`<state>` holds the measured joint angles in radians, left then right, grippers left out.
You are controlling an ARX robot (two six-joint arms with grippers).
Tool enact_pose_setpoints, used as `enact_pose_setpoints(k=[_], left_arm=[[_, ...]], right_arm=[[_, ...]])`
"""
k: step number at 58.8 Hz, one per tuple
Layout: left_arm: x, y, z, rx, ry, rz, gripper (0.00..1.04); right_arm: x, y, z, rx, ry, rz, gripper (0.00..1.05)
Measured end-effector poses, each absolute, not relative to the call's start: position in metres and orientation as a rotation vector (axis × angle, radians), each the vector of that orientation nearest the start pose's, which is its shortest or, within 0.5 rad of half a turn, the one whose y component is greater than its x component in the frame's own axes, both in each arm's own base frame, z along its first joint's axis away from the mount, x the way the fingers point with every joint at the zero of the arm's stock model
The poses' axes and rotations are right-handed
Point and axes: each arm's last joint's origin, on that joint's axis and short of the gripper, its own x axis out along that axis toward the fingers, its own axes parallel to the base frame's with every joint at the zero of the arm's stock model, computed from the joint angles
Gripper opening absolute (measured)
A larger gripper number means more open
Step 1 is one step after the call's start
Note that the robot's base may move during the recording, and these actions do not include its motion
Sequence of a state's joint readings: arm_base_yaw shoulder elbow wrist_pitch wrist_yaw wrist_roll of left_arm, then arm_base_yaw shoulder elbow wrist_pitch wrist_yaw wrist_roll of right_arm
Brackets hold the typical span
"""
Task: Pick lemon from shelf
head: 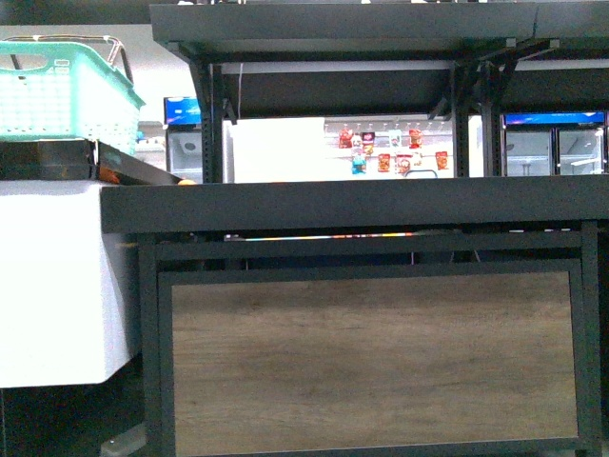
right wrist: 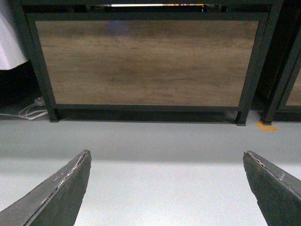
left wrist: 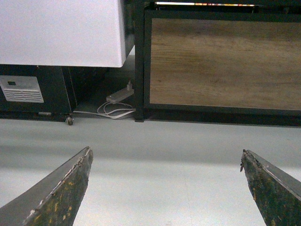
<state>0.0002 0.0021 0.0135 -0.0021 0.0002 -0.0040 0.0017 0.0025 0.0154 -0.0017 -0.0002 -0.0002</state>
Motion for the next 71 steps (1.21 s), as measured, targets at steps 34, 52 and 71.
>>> enact_pose_setpoints(k=[34,52,71], left_arm=[[0.097,0.0,0.1678,-0.004,-0.009,0.0,0.97],[0.097,0.0,0.1678,-0.004,-0.009,0.0,0.97],[0.097,0.0,0.1676,-0.004,-0.009,0.0,0.97]], right_arm=[[0.0969,0.0002,0.1684,0.0,-0.011,0.002,0.97],[0.0969,0.0002,0.1684,0.0,-0.011,0.002,0.97],[0.0969,0.0002,0.1684,0.0,-0.011,0.002,0.97]])
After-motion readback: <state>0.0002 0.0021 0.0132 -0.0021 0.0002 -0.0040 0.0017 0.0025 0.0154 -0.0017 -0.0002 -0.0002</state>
